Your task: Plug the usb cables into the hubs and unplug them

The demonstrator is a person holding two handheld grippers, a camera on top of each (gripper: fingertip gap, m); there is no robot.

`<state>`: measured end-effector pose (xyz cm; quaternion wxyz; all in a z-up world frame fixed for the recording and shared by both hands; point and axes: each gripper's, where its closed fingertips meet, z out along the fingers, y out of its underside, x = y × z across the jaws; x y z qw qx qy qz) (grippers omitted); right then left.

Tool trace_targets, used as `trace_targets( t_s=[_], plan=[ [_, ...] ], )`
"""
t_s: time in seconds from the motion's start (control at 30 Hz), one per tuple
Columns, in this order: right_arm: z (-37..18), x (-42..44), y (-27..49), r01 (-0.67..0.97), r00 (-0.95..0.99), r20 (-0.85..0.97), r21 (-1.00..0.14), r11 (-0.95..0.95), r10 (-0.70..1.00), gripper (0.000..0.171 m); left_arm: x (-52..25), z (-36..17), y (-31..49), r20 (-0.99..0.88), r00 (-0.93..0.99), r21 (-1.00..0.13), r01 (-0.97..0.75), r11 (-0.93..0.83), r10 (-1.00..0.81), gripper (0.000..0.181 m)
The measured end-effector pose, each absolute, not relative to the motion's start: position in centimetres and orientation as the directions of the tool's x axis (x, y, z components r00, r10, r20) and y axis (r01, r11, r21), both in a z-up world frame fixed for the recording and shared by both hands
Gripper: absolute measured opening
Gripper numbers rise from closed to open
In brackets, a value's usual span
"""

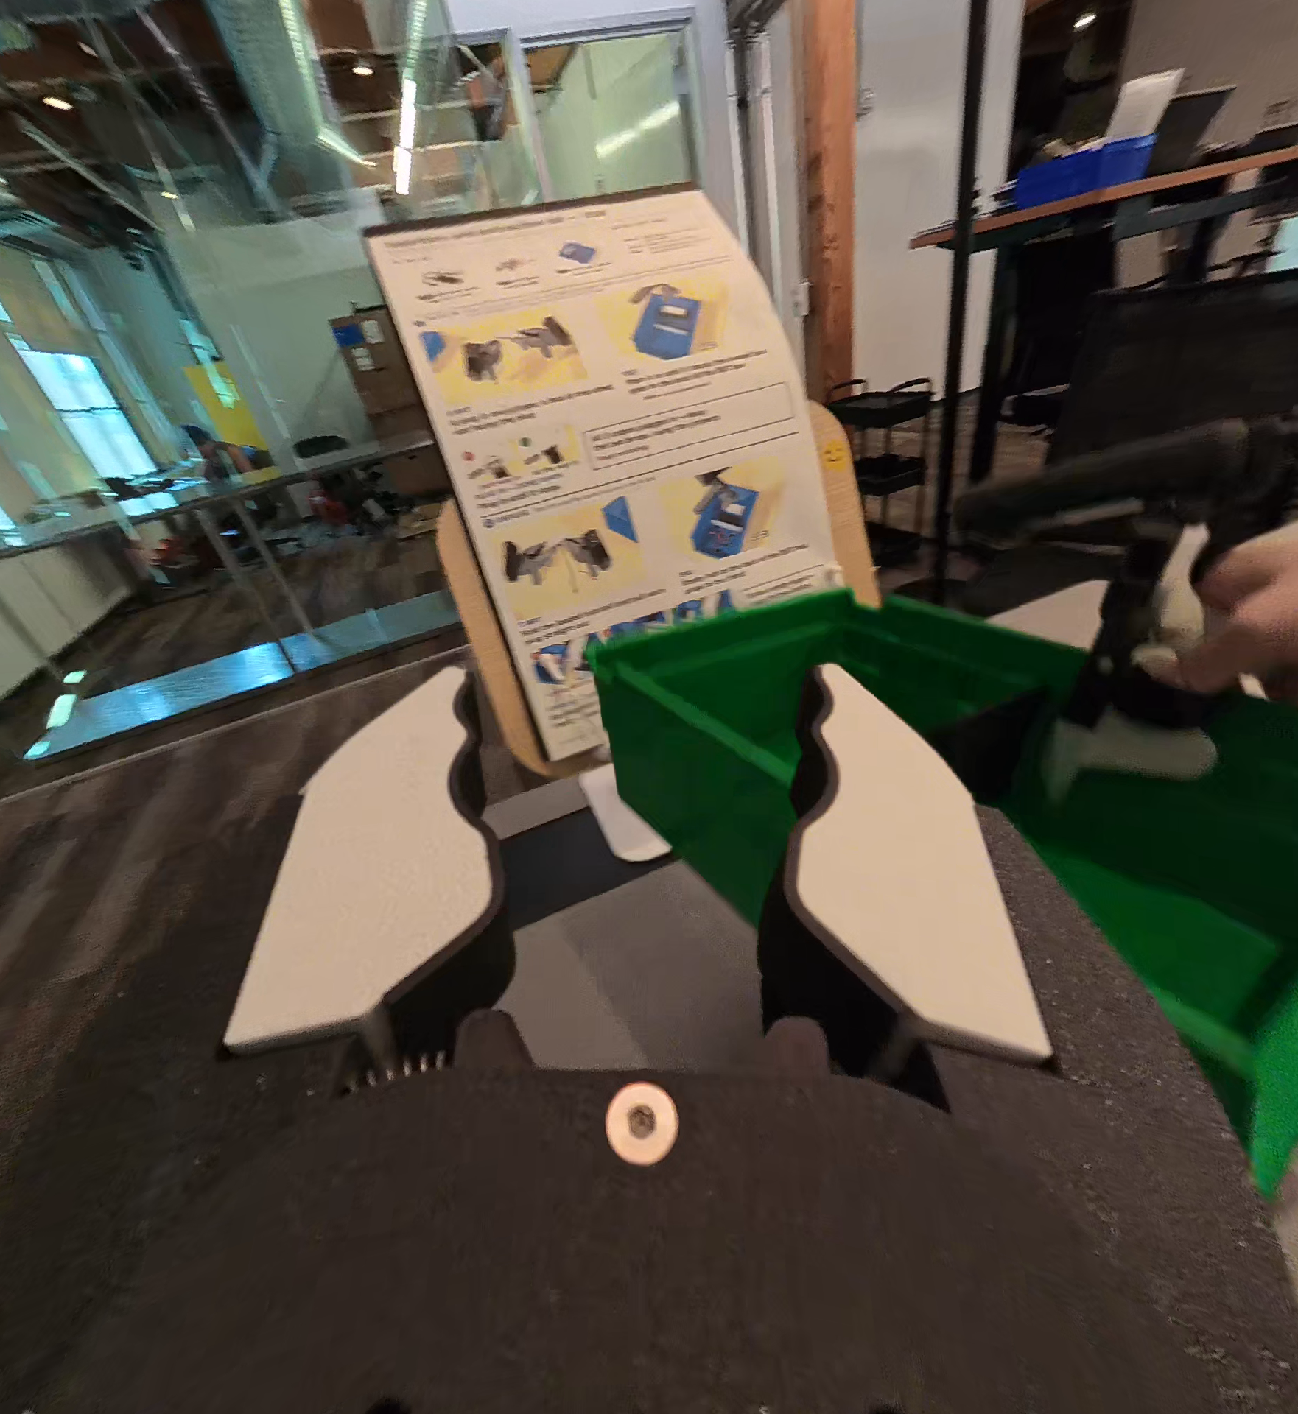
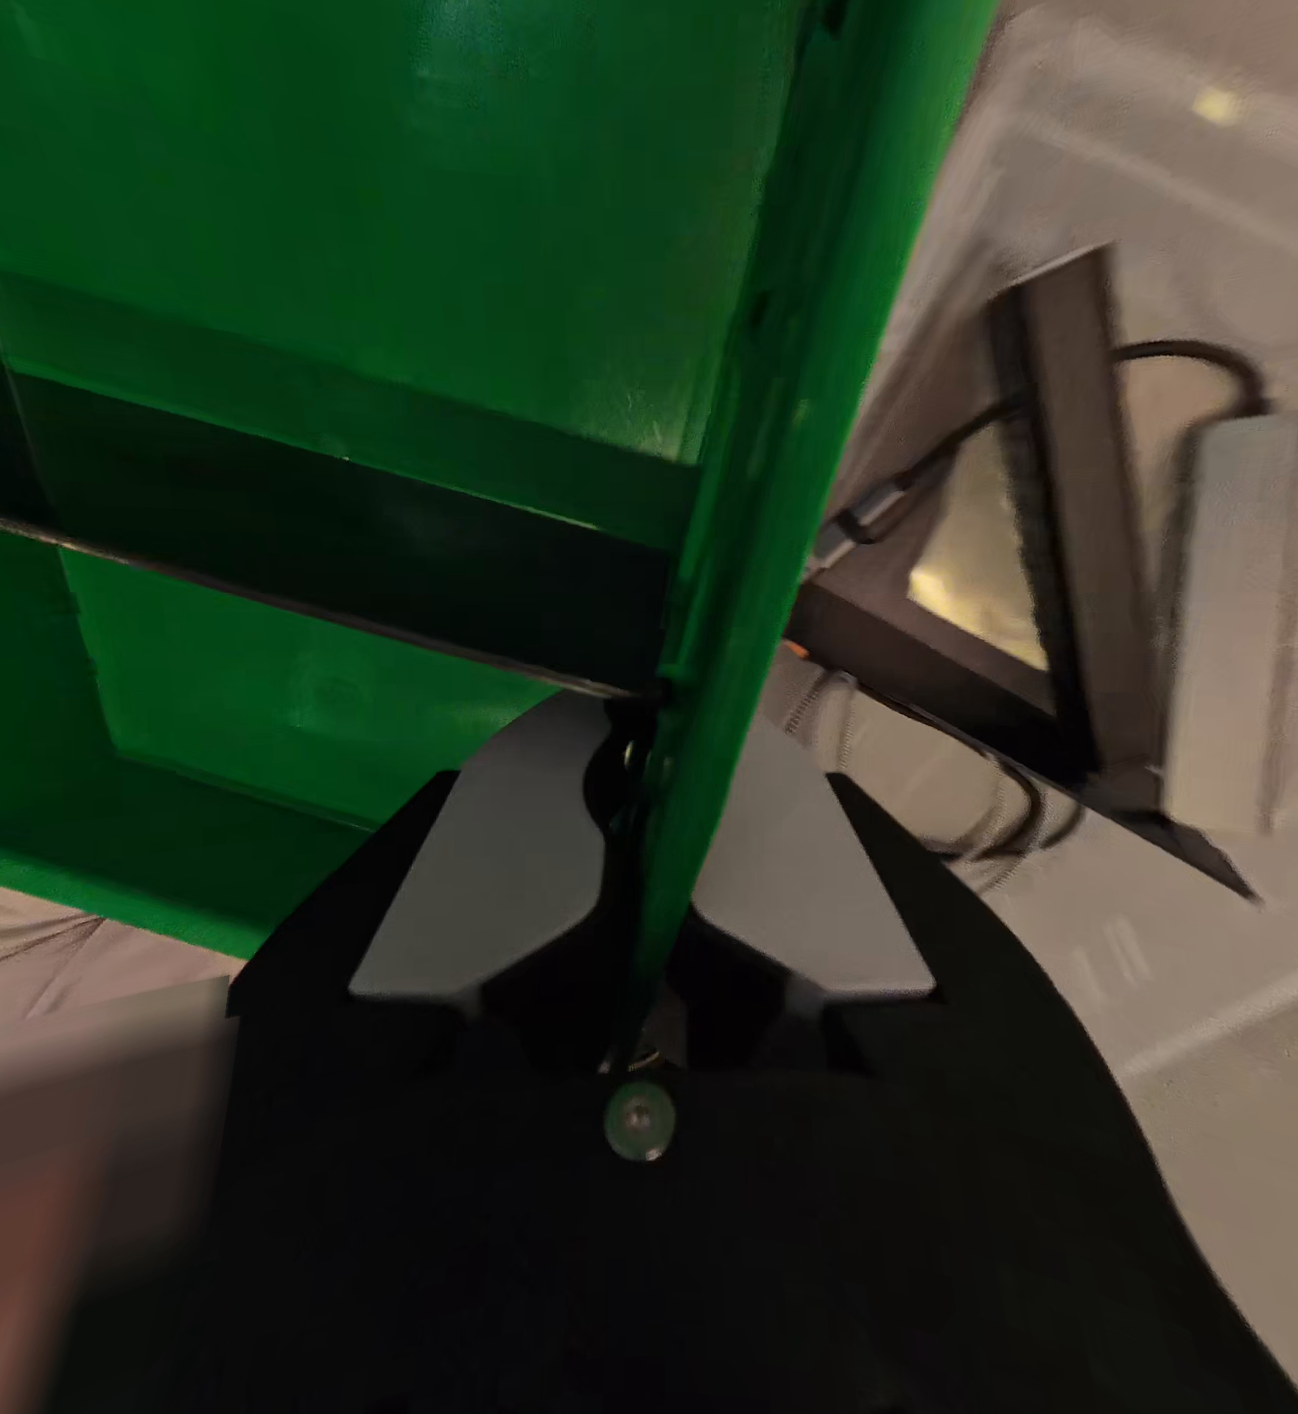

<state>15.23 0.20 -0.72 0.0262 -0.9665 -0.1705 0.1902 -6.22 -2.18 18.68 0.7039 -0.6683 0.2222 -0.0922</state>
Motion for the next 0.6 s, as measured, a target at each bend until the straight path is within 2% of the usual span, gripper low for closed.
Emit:
trace_targets(
  t_s=[0.13, 0.2, 0.3, 0.37, 0.4, 0.47, 0.6],
  plan=[
    [6.3, 23.5, 0.7, 0.217, 0.863, -0.39, -0.287, -0.933, 0.321, 0.005, -3.3, 17.4, -3.6, -0.122, 0.791, -0.989, -0.146, 0.008, -0.599, 0.081],
    [9.0, 29.3, 0.5, 0.17, 0.89, -0.34, -0.368, -0.914, 0.303, 0.005, -1.4, 15.8, -3.9, -0.088, 0.729, -0.983, -0.176, -0.061, -0.679, 0.081],
    [10.2, 39.4, -0.5, 0.078, 0.962, -0.202, -0.436, -0.897, 0.181, 0.006, 2.5, 12.6, -3.9, 0.012, 0.615, -0.956, -0.225, -0.19, -0.788, 0.075],
    [9.0, 45.9, -2.3, 0.01, 0.992, -0.108, -0.411, -0.912, 0.06, 0.006, 5.6, 10.0, -3.4, 0.082, 0.554, -0.922, -0.274, -0.274, -0.829, 0.069],
    [7.8, 48.7, -3.5, -0.025, 0.998, -0.07, -0.382, -0.924, 0.002, 0.006, 7.1, 8.6, -3.0, 0.112, 0.529, -0.901, -0.302, -0.31, -0.841, 0.062],
    [5.1, 53.0, -6.3, -0.082, 0.997, -0.026, -0.3, -0.95, -0.078, 0.006, 10.5, 6.0, -2.5, 0.187, 0.484, -0.878, -0.307, -0.366, -0.855, 0.06],
    [-0.9, 57.8, -11.3, -0.156, 0.988, -0.032, -0.174, -0.972, -0.153, 0.005, 14.4, -1.3, -2.3, 0.23, 0.47, -0.751, -0.472, -0.463, -0.852, 0.073]
  ],
)
